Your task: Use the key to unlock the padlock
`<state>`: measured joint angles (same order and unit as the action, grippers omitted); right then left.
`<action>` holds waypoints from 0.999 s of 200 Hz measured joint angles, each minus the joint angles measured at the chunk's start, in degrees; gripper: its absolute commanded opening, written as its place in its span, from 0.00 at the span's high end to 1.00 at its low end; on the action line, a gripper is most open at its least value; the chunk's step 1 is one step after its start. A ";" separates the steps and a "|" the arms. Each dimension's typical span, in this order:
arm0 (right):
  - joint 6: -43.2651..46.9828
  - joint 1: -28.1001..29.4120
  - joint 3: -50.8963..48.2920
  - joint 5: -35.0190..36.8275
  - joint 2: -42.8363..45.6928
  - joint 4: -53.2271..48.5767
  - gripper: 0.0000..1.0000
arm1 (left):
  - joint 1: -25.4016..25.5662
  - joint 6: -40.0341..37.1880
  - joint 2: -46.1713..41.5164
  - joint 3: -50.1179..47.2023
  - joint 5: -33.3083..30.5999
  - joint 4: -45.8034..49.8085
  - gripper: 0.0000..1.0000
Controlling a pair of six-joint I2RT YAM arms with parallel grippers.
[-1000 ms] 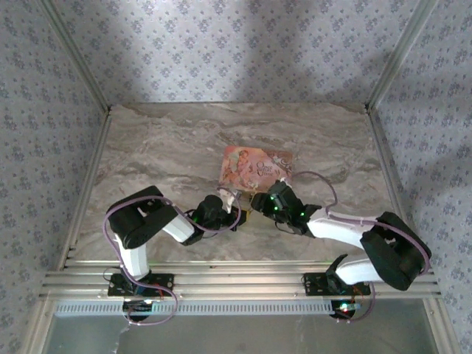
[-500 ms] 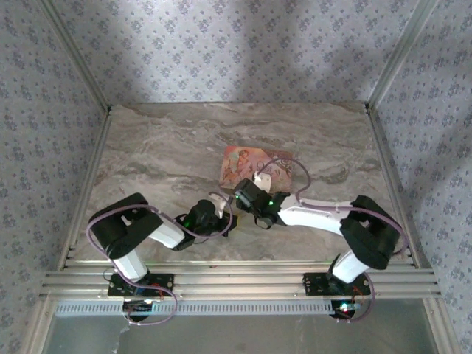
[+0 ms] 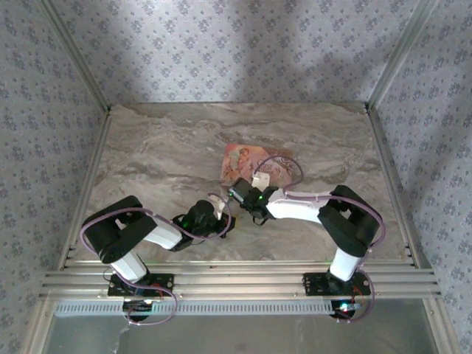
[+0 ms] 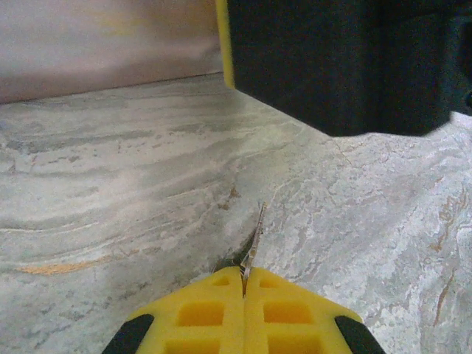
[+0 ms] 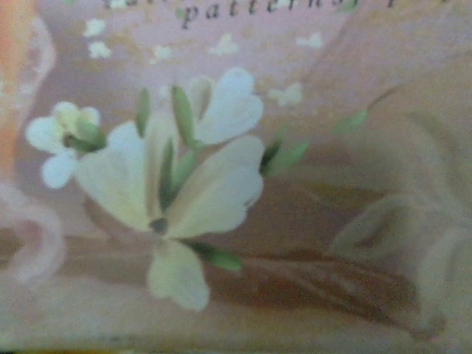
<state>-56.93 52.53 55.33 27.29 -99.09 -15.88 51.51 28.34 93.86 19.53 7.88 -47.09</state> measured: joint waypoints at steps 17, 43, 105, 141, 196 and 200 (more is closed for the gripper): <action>0.72 -0.46 0.42 0.17 -0.74 0.37 0.55 | 0.00 0.00 0.15 -0.04 0.00 -0.28 1.00; 2.12 -1.18 1.38 0.39 -1.86 1.05 0.58 | -0.02 0.00 0.48 -0.20 0.00 -1.07 1.00; 7.21 -4.76 3.67 -1.20 -3.45 3.08 0.86 | -0.57 -0.28 0.74 -0.26 0.24 -1.60 1.00; 10.21 -6.75 3.87 -4.11 -2.82 3.10 0.98 | -3.21 -0.87 -0.48 -0.76 1.90 -0.48 1.00; 14.58 -11.82 4.90 -14.71 4.13 -1.70 1.00 | -8.04 -3.74 -4.17 1.51 7.43 5.22 1.00; 14.64 -12.35 5.29 -15.82 4.70 -2.36 1.00 | -8.11 -3.93 -4.33 1.97 7.69 5.38 1.00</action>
<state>-42.28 40.18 60.62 11.46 -94.39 -18.24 43.40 24.40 89.54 21.50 15.57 -41.71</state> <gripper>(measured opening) 0.190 0.054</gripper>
